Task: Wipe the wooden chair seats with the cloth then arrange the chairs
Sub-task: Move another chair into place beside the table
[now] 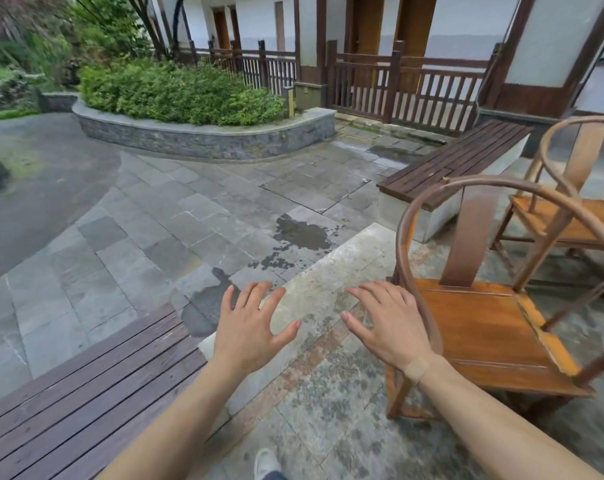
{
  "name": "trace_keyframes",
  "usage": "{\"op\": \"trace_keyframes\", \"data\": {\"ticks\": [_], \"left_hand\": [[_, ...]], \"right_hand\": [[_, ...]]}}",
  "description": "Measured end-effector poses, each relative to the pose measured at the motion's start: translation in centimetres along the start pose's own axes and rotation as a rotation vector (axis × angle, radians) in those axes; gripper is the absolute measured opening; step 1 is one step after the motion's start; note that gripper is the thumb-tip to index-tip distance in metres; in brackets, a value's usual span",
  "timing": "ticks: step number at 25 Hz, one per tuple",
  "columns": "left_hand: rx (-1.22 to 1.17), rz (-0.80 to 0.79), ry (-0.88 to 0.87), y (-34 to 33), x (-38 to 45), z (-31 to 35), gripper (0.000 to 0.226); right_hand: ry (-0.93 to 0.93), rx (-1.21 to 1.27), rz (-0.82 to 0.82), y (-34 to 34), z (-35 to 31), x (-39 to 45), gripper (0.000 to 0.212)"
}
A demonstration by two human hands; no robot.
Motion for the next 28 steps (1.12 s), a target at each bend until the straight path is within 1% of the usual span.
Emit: {"op": "trace_keyframes", "data": {"ticks": [3,8,12,14,18,21,28], "left_hand": [[-0.013,0.014,-0.012,-3.5,7.9,-3.0,0.071],[-0.038,-0.031,-0.048,-7.7,21.8,-8.6,0.079],[-0.067,-0.045,-0.086,-10.0,32.4,-10.5,0.078],[-0.086,-0.031,-0.126,-11.5,37.2,-10.8,0.081],[-0.111,-0.043,-0.189,-15.6,47.6,-9.7,0.08],[-0.097,-0.013,-0.222,-18.7,55.9,-8.1,0.079],[-0.127,0.013,-0.258,-23.9,75.5,-1.7,0.076]], "right_hand": [[-0.023,-0.02,-0.014,-4.0,2.4,7.3,0.06],[-0.102,-0.064,-0.018,-8.7,5.1,19.9,0.058],[-0.161,-0.052,0.002,-10.7,8.1,28.3,0.059],[-0.2,-0.061,0.008,-12.0,10.1,31.9,0.06],[-0.251,-0.056,0.03,-15.6,16.0,38.8,0.06],[-0.258,-0.072,0.061,-18.1,21.5,44.6,0.06],[-0.338,-0.085,0.102,-19.5,36.9,57.8,0.06]]}}
Point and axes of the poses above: each hand's wrist, its own x-axis towards the middle knuckle, its own y-axis out of the back of the hand, z = x × y, the point moved 5 cm from there along x, towards the middle knuckle, and after that the axes turned 5 degrees about y, right-handed, at the moved point
